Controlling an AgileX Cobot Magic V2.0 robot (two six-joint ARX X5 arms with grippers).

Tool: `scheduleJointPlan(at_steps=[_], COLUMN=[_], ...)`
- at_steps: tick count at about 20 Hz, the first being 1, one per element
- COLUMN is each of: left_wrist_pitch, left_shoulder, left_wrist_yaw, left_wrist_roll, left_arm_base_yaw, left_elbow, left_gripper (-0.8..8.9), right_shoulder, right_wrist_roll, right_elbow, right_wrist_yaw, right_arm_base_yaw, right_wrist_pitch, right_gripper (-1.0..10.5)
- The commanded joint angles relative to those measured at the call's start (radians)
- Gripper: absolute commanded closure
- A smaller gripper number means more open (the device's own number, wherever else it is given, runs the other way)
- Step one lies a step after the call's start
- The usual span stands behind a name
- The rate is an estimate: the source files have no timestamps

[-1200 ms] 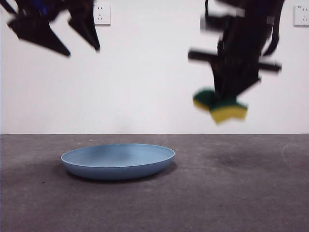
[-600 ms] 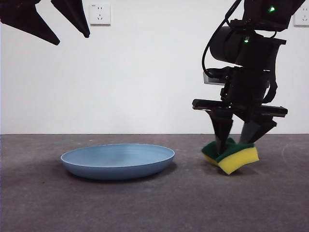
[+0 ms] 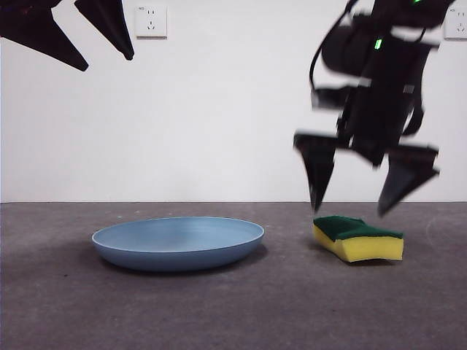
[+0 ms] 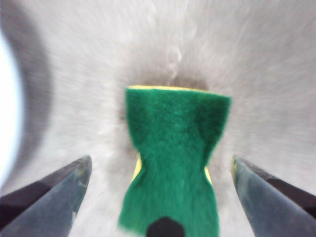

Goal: Pick up the plate,pick up the cloth,clean the plate with the cloth

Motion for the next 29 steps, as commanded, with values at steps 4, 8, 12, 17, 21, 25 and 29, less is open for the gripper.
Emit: scheduleJointPlan(at_steps=[4, 8, 12, 17, 21, 25, 29], left_wrist_pitch=[-0.039, -0.069, -0.056, 0.027, 0.174, 0.349, 0.311], left_shoulder=[0.002, 0.001, -0.058, -0.182, -0.299, -0.401, -0.396], left_wrist_yaw=[-0.004, -0.005, -0.006, -0.035, -0.039, -0.044, -0.031], left_wrist_roll=[-0.006, -0.002, -0.002, 0.028, 0.027, 0.025, 0.021], left_arm_base_yaw=[-0.003, -0.003, -0.009, -0.04, -0.042, -0.042, -0.042], left_elbow=[-0.005, -0.005, -0.005, -0.066, -0.271, -0.453, -0.452], left_gripper=[5.14, 8.21, 8.21, 8.21, 8.22, 8.21, 8.17], right_shoulder=[-0.255, -0.433, -0.555, -0.687, -0.826, -0.933, -0.935], right_wrist_roll=[-0.002, -0.041, -0.087, -0.11, -0.117, -0.114, -0.102], right_elbow=[-0.004, -0.004, -0.006, -0.11, -0.344, -0.511, -0.51], right_wrist_yaw=[-0.002, -0.001, 0.0, 0.016, 0.095, 0.115, 0.114], right_arm_base_yaw=[0.008, 0.008, 0.01, 0.051, 0.084, 0.092, 0.092], right_wrist_pitch=[-0.069, -0.088, -0.088, -0.039, 0.118, 0.237, 0.233], right_gripper=[7.0, 9.6, 9.6, 9.6, 9.6, 9.6, 9.5])
